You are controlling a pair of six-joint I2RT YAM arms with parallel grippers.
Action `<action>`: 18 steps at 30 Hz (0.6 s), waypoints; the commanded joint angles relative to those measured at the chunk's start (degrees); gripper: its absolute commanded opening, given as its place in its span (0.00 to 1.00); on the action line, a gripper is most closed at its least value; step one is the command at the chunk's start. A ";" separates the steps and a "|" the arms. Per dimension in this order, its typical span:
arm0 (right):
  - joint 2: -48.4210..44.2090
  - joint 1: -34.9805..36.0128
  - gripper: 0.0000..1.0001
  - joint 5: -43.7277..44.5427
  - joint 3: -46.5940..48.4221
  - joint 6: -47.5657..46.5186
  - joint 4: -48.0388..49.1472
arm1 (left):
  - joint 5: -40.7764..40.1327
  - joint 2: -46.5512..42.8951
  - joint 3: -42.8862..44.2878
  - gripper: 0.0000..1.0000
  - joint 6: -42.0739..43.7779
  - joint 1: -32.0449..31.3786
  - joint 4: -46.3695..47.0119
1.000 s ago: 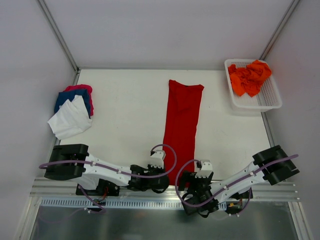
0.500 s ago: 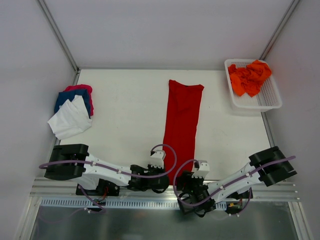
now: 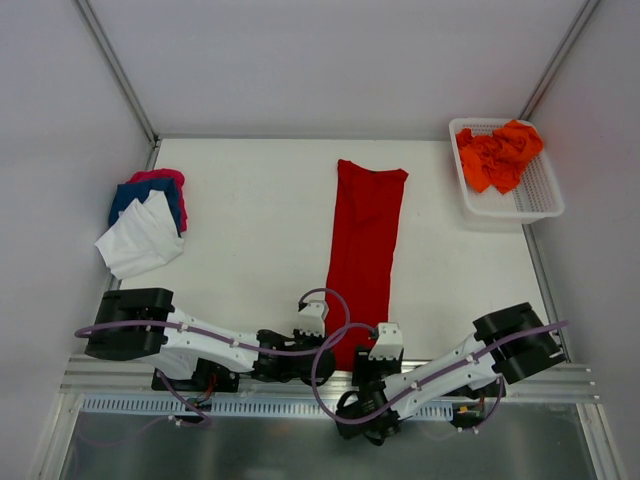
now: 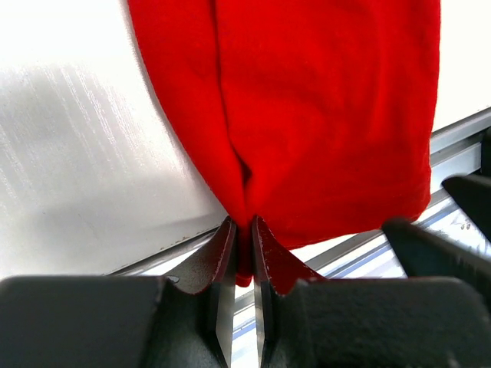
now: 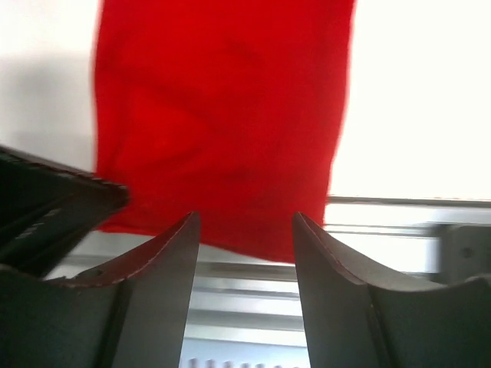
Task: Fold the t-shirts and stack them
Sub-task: Fold the tshirt
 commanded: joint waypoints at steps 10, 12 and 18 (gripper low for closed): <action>-0.49 0.08 0.65 -2.75 -0.58 10.21 -3.97 | 7.77 0.22 -2.44 0.03 -1.01 -2.48 -6.32; -2.61 0.08 0.65 -4.07 -3.59 11.26 -0.88 | 6.98 0.13 -2.70 0.02 -1.36 -2.48 -6.24; -0.33 -0.09 0.67 -6.71 -2.54 13.29 -6.57 | 4.78 -0.39 -2.26 0.04 -1.02 -2.48 -6.24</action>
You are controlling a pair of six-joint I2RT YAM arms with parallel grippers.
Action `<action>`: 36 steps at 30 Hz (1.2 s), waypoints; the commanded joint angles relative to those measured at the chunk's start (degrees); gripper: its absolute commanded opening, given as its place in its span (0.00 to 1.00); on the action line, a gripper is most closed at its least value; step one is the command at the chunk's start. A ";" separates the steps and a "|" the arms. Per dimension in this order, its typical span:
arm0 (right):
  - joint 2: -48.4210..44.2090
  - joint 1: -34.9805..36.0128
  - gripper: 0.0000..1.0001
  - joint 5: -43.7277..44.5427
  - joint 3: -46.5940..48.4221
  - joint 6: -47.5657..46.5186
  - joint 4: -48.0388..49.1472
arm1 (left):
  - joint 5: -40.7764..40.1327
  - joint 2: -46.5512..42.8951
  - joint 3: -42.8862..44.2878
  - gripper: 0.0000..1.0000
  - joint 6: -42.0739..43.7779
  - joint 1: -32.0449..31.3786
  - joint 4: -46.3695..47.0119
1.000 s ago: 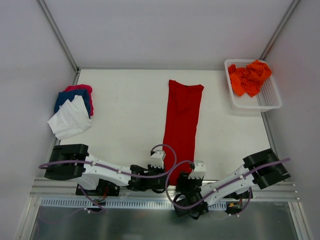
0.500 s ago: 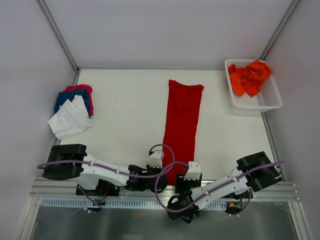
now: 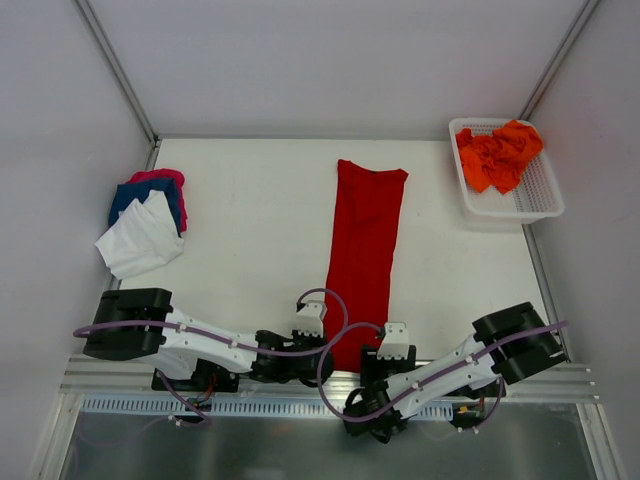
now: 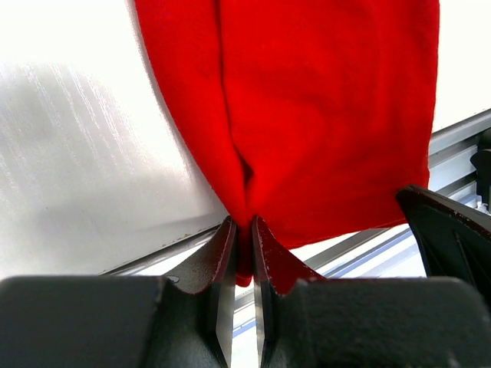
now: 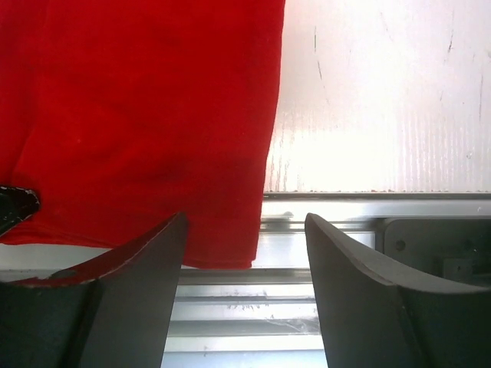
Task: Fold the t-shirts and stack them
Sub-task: Fold the tshirt
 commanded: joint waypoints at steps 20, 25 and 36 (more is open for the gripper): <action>-2.52 -1.12 0.62 -0.59 -6.18 11.36 8.20 | 5.72 -0.40 -1.84 0.03 -0.62 -2.45 -6.72; -3.93 -2.09 0.56 -0.67 -8.39 9.16 11.73 | 5.81 -0.22 -1.93 0.03 -0.80 -2.45 -6.72; -3.76 -3.06 0.29 -1.11 -8.57 6.79 13.67 | 6.25 -0.31 -2.55 0.02 -1.59 -2.45 -6.72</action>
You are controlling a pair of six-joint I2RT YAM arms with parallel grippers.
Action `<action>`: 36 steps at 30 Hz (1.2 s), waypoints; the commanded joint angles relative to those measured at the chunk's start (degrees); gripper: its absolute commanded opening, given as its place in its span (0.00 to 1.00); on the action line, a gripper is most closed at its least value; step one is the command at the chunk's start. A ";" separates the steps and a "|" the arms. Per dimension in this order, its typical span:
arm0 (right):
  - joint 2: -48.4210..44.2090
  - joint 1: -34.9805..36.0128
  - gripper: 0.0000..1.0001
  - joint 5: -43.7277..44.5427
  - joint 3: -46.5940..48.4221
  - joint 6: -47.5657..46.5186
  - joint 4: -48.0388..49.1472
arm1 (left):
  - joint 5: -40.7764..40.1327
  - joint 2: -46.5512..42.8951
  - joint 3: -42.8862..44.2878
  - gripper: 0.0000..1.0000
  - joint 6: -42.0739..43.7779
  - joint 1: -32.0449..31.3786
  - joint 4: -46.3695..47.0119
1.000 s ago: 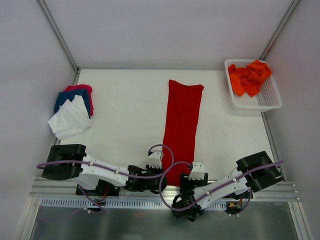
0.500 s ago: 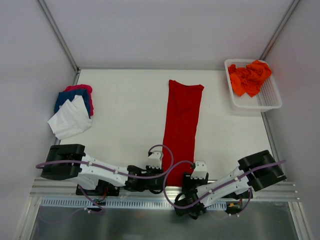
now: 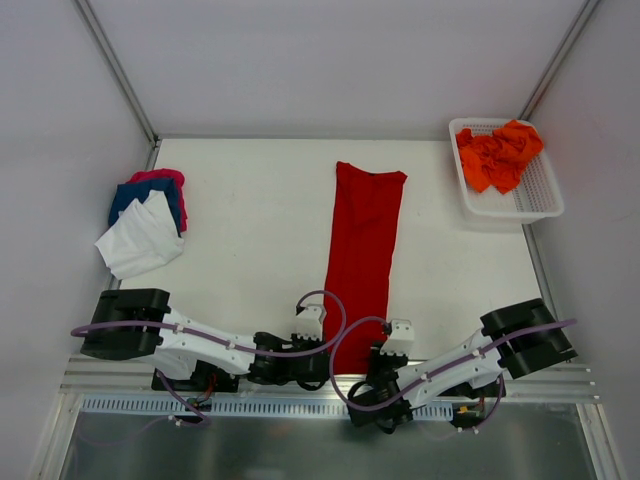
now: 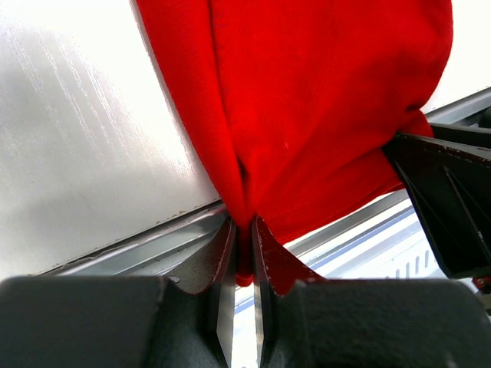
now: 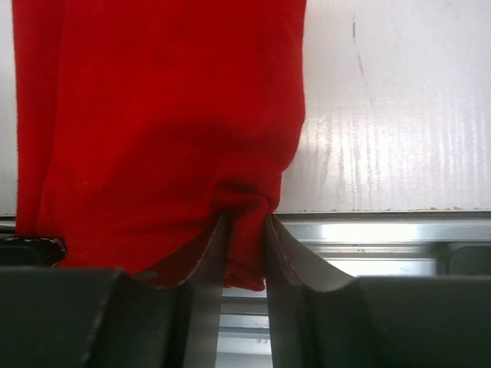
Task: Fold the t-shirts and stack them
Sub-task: Fold the tshirt
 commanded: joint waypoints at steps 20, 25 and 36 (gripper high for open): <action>0.27 -0.72 0.00 2.05 10.95 6.54 -20.73 | -4.00 -6.42 1.97 0.00 1.63 0.17 -15.09; -3.77 -2.91 0.00 4.25 9.38 6.90 -23.64 | -4.09 -7.65 4.43 0.00 7.32 4.91 -16.15; -10.71 -15.20 0.00 9.79 6.30 -4.32 -21.72 | -2.69 -2.13 12.86 0.00 23.06 21.07 -15.97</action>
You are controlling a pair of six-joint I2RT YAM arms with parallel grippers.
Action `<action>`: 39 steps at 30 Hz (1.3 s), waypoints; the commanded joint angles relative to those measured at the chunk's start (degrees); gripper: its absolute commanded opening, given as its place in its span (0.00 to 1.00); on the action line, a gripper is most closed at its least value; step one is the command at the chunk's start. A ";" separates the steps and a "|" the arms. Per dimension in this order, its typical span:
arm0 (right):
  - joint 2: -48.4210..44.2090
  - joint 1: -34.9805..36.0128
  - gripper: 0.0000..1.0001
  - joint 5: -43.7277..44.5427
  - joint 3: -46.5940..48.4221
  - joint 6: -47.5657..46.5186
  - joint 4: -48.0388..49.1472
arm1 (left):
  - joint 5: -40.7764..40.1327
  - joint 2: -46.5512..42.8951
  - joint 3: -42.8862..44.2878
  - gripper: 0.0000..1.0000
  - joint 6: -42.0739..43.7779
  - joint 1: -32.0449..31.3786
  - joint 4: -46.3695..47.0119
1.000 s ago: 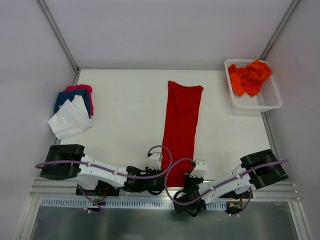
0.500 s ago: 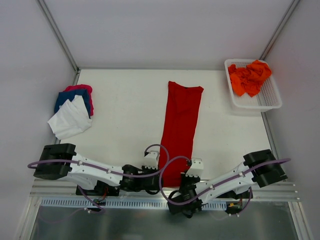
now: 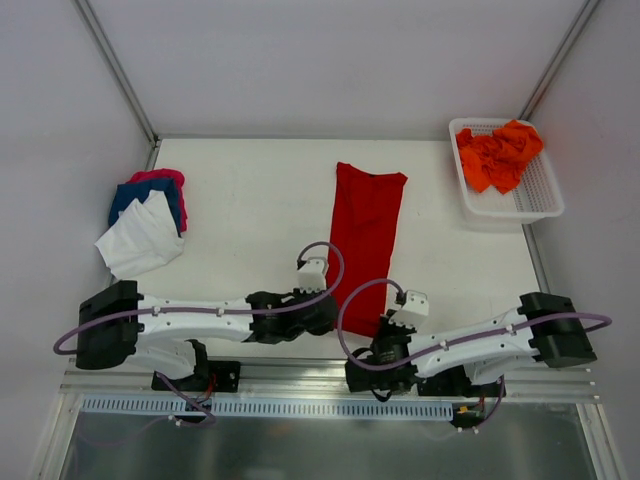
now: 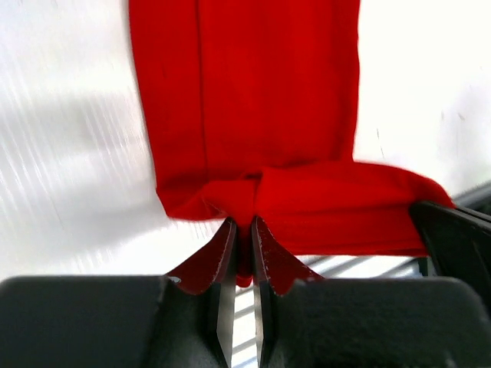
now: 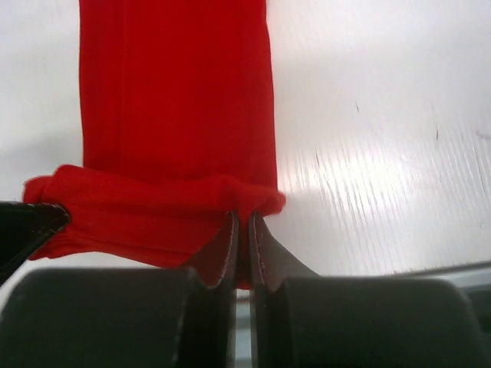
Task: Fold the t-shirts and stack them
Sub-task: Fold the tshirt
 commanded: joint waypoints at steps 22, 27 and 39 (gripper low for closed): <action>2.08 -47.99 0.00 -8.59 1.99 -76.53 50.12 | 8.82 24.68 23.84 0.00 26.27 29.11 -0.88; 9.99 -53.35 0.00 -14.31 4.90 -81.45 55.49 | 11.28 28.46 27.19 0.00 28.82 32.71 -0.88; 9.22 -57.05 0.00 -14.40 8.16 -83.57 54.53 | 16.91 34.18 36.24 0.00 33.48 35.09 -0.45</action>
